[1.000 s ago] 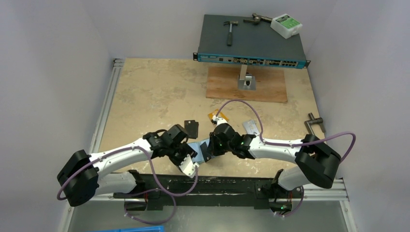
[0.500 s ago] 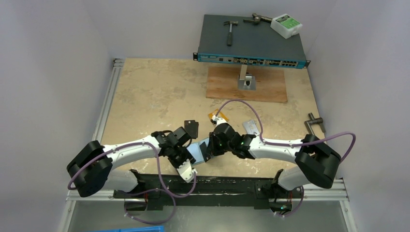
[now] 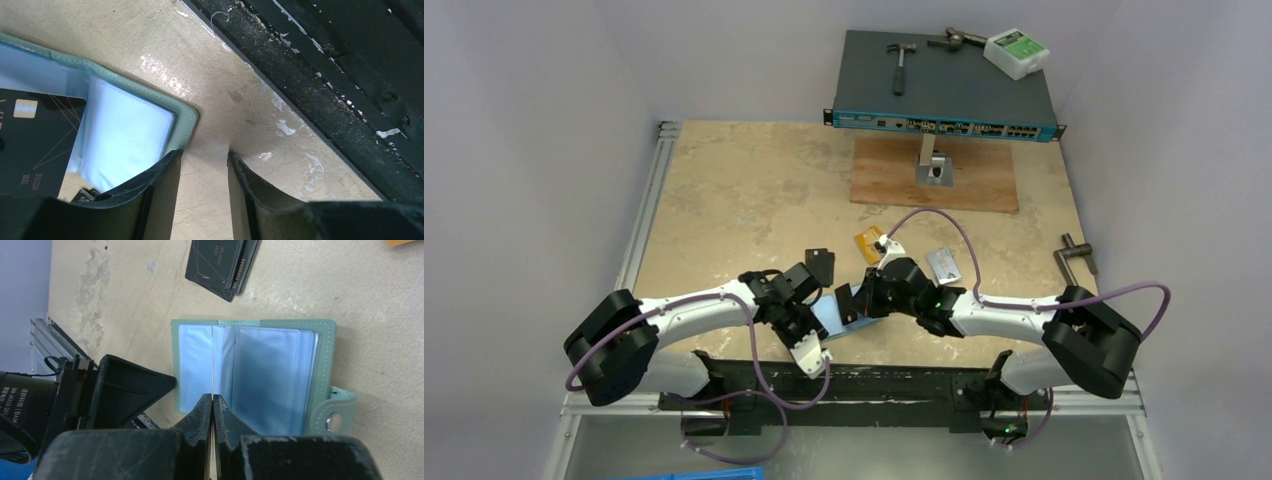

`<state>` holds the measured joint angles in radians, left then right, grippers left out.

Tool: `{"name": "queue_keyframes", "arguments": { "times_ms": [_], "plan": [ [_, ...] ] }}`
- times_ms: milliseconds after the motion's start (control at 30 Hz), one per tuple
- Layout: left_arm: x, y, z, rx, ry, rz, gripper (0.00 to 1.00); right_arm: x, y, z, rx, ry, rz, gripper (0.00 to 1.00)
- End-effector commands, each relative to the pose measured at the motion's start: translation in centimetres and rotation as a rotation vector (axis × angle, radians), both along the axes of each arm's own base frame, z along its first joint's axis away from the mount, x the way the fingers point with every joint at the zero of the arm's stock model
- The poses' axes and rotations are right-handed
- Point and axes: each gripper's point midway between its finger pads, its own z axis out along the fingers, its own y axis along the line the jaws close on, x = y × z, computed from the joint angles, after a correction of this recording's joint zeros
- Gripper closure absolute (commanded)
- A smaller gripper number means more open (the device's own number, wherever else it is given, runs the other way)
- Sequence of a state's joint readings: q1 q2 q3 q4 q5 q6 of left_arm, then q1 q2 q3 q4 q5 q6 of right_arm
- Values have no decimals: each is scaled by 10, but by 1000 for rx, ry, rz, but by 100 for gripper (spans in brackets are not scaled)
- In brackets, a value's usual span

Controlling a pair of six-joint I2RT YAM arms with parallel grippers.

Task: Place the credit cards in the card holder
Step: Insert the credit card into the card holder.

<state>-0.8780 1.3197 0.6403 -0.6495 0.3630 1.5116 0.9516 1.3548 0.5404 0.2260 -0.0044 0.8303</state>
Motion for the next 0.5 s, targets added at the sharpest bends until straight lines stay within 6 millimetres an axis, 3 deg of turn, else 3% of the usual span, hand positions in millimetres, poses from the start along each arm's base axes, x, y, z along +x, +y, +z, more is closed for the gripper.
{"name": "queue_keyframes", "arguments": {
  "times_ms": [0, 67, 467],
  "plan": [
    [-3, 9, -7, 50, 10, -24, 63, 13, 6, 8, 73, -42, -59, 100],
    [-3, 8, -5, 50, 14, -18, 68, 14, 3, 3, 73, -41, -74, 100],
    [5, -1, 0, 25, 6, 38, 70, 9, -2, -17, 77, -25, -80, 100]
  ]
}}
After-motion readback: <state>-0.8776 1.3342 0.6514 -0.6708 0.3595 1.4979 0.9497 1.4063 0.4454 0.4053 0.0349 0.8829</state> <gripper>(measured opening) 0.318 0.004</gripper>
